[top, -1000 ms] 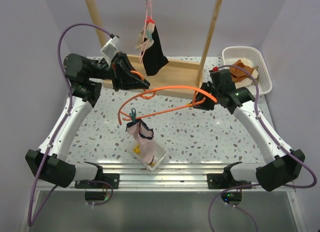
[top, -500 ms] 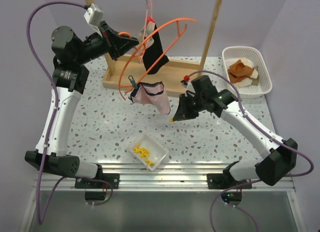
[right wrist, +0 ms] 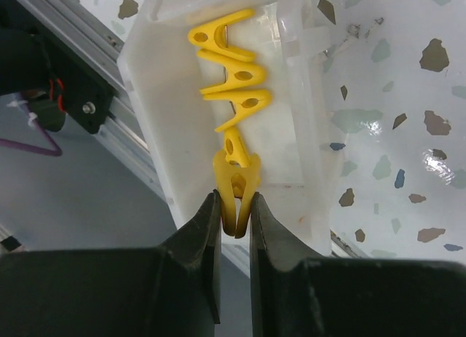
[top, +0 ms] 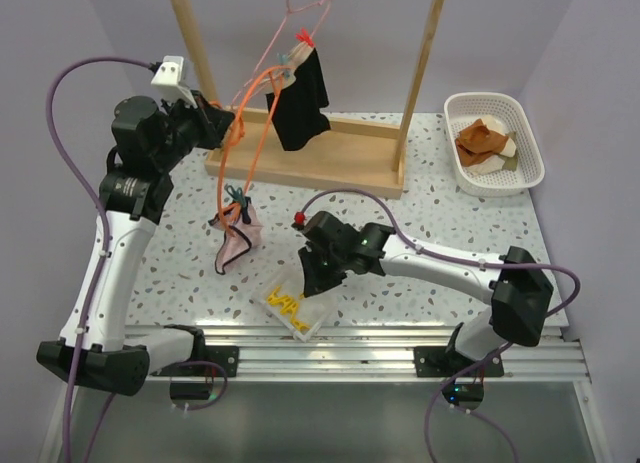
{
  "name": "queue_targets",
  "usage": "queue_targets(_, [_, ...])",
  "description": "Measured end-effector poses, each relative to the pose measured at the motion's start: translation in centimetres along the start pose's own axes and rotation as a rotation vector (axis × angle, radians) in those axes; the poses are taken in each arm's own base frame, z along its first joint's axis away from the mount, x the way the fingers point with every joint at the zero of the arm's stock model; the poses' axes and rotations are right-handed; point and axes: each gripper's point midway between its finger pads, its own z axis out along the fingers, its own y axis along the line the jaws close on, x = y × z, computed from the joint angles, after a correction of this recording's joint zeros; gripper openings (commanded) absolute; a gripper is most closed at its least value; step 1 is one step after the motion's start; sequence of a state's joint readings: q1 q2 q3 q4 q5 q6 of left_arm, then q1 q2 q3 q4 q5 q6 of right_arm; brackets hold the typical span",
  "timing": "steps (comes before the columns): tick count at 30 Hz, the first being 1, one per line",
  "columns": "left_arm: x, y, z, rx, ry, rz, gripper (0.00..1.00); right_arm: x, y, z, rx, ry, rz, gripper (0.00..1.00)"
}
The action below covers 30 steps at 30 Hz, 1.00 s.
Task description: Remove the underwear clipped to the hanger
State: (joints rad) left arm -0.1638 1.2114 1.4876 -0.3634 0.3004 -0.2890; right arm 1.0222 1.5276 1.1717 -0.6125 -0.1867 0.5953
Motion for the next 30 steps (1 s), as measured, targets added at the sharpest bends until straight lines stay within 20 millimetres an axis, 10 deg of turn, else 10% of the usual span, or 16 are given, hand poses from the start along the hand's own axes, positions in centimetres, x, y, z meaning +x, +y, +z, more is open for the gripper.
queue_targets(2, [0.2,0.6,-0.4,-0.041,0.001,-0.01,0.0,0.3,0.1,0.8,0.031,0.001,-0.015,0.01])
queue_targets(12, [0.8,1.3,-1.6,-0.105,0.021,-0.045,0.0,-1.5,1.7,0.6,0.05,-0.069,-0.046,0.7])
queue_targets(20, [4.3,2.4,-1.9,-0.146,0.099,-0.068,0.0,-3.9,4.4,-1.9,0.013,-0.123,-0.048,0.75])
queue_targets(30, [7.7,3.3,-4.0,-0.222,0.127,-0.154,0.0,-11.7,10.2,-7.9,-0.083,-0.362,0.092,0.8])
